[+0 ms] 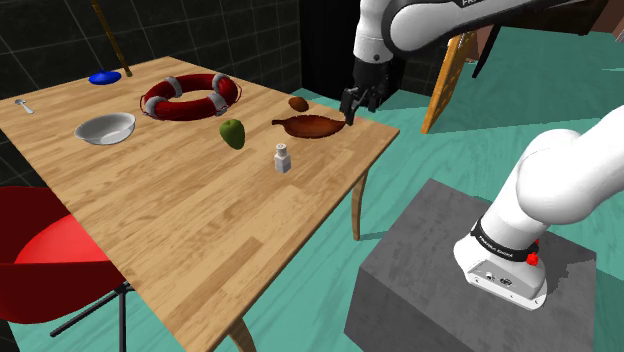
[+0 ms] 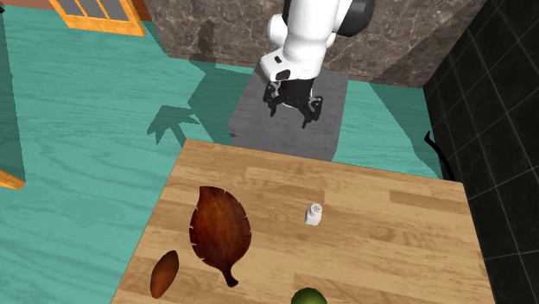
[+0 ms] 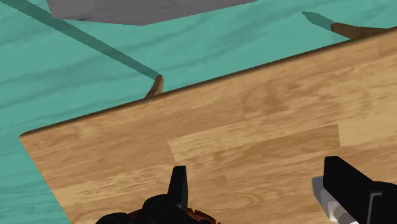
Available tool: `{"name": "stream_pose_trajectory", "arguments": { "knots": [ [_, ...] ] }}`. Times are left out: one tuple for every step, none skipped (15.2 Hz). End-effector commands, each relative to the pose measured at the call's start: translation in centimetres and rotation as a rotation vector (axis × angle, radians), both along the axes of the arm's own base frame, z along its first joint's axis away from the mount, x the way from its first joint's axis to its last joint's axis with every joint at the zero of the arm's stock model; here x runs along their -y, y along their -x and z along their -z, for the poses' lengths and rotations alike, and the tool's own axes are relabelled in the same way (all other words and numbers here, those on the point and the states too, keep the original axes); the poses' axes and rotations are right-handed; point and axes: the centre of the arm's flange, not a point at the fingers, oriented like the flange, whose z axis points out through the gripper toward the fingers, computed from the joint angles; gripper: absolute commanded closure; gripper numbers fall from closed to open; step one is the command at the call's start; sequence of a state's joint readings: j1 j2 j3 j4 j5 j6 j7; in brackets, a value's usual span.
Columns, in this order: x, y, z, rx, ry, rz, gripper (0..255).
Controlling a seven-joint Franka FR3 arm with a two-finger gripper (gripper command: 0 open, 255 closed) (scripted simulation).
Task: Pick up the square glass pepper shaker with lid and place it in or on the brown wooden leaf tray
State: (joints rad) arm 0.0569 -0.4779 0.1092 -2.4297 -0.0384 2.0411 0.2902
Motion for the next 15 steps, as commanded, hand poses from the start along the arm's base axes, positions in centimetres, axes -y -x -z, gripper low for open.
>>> {"name": "stream_pose_trajectory", "arguments": {
  "knots": [
    [-1.2, -1.7, 1.4, 0.012, -0.01, -0.002, 0],
    [-1.9, -2.5, 2.1, 0.017, -0.015, -0.003, 0],
    [-2.5, -3.3, 2.7, 0.023, -0.019, -0.004, 0],
    [-3.1, -4.1, 3.4, 0.028, -0.024, -0.005, 0],
    [-3.8, -4.9, 4.1, 0.033, -0.028, -0.006, 0],
    [-4.4, -5.7, 4.8, 0.038, -0.033, -0.007, 0],
    [-5.1, -6.5, 5.4, 0.043, -0.038, -0.008, 0],
    [-5.8, -7.3, 6.1, 0.048, -0.042, -0.009, 0],
    [-6.4, -8.1, 6.7, 0.053, -0.047, -0.01, 0],
    [-7.1, -8.9, 7.4, 0.059, -0.051, -0.011, 0],
    [-7.8, -9.7, 8.0, 0.064, -0.056, -0.012, 0],
    [-8.4, -10.6, 8.6, 0.069, -0.061, -0.013, 0],
    [-9.1, -11.4, 9.2, 0.074, -0.065, -0.014, 0],
    [-9.8, -12.2, 9.9, 0.079, -0.07, -0.015, 0],
    [-10.5, -13.0, 10.5, 0.084, -0.075, -0.016, 0]
  ]
}}
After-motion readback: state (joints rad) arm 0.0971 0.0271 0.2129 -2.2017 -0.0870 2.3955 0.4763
